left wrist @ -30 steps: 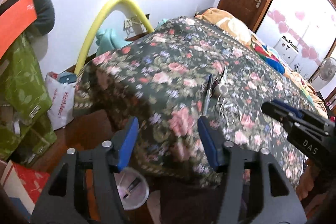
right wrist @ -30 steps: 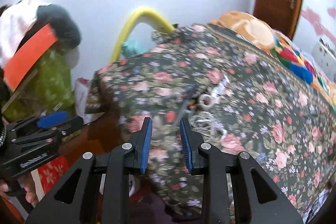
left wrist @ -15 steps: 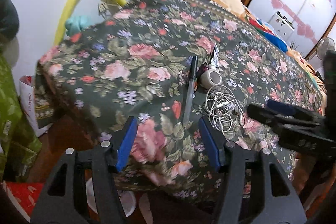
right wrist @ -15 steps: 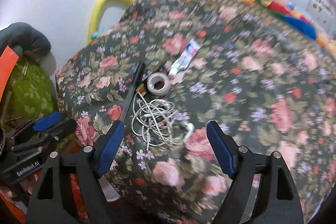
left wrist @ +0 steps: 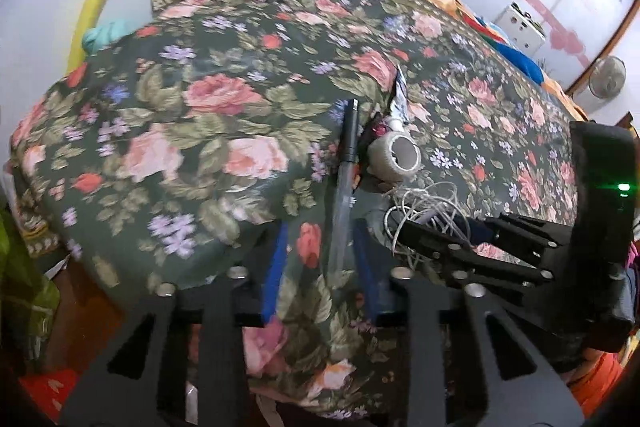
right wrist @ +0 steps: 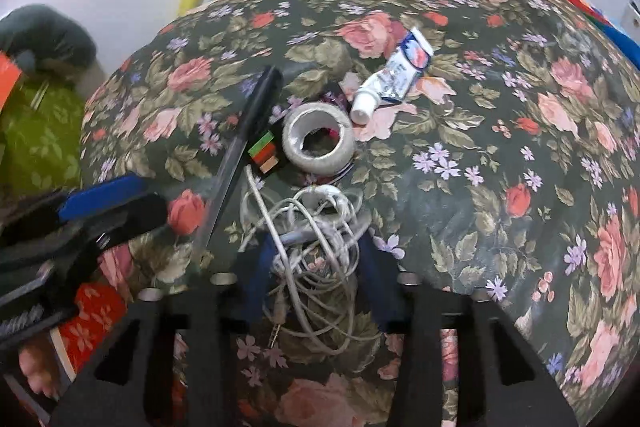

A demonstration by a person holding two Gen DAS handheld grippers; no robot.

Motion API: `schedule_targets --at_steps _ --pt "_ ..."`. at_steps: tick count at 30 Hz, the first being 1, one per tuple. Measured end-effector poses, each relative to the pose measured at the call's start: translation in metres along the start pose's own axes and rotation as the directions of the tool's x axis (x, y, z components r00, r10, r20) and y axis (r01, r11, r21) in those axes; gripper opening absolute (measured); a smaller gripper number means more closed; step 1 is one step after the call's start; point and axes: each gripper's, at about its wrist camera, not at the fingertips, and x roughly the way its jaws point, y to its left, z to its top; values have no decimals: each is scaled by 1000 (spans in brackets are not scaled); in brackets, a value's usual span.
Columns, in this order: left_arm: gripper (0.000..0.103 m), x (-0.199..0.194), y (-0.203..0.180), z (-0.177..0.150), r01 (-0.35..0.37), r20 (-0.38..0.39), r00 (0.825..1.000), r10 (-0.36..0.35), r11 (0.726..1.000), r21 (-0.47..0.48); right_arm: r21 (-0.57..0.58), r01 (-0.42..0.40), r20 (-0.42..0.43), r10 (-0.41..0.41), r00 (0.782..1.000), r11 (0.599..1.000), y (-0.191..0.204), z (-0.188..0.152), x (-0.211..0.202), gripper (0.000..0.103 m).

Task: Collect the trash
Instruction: 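Grasp the clear pen with the left tool while the right tool grasps the earphone cable, then lift and carry the pen and cable with both tools over the white bowl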

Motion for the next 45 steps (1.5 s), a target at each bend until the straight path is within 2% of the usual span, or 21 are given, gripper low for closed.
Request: schedule_targets --at_steps 1,3,8,10,15,24,30,36,45 --pt "28 5 -3 1 9 -10 1000 -9 1000 8 17 -21 -7 22 1000 1000 -4 0 -1 13" --pt "28 14 -9 4 5 -16 1000 -4 1000 22 56 -51 -7 52 999 997 -13 1 -4 9" --pt "23 33 -14 14 -38 -3 999 38 999 -12 110 -36 27 33 999 993 -31 -5 -21 9" --pt "10 38 -15 16 -39 -6 999 39 999 -37 121 -22 38 18 999 992 -33 -2 -24 9" --pt "7 35 -24 11 -64 -13 998 64 998 -2 149 -14 65 4 998 989 -36 2 -37 9" --pt "7 -31 -34 -1 -52 52 997 50 998 37 114 -8 115 -5 993 993 -13 4 -75 9" --pt "7 -86 -33 -11 -55 120 992 50 998 43 66 -6 158 -5 987 998 19 1 -106 9" --pt "7 -136 -17 -29 -67 176 982 62 997 23 8 -2 191 1 982 1000 60 -6 -132 9" --pt "7 -179 24 -74 -105 189 976 108 994 -31 -84 -8 200 24 979 996 126 -24 -148 9"
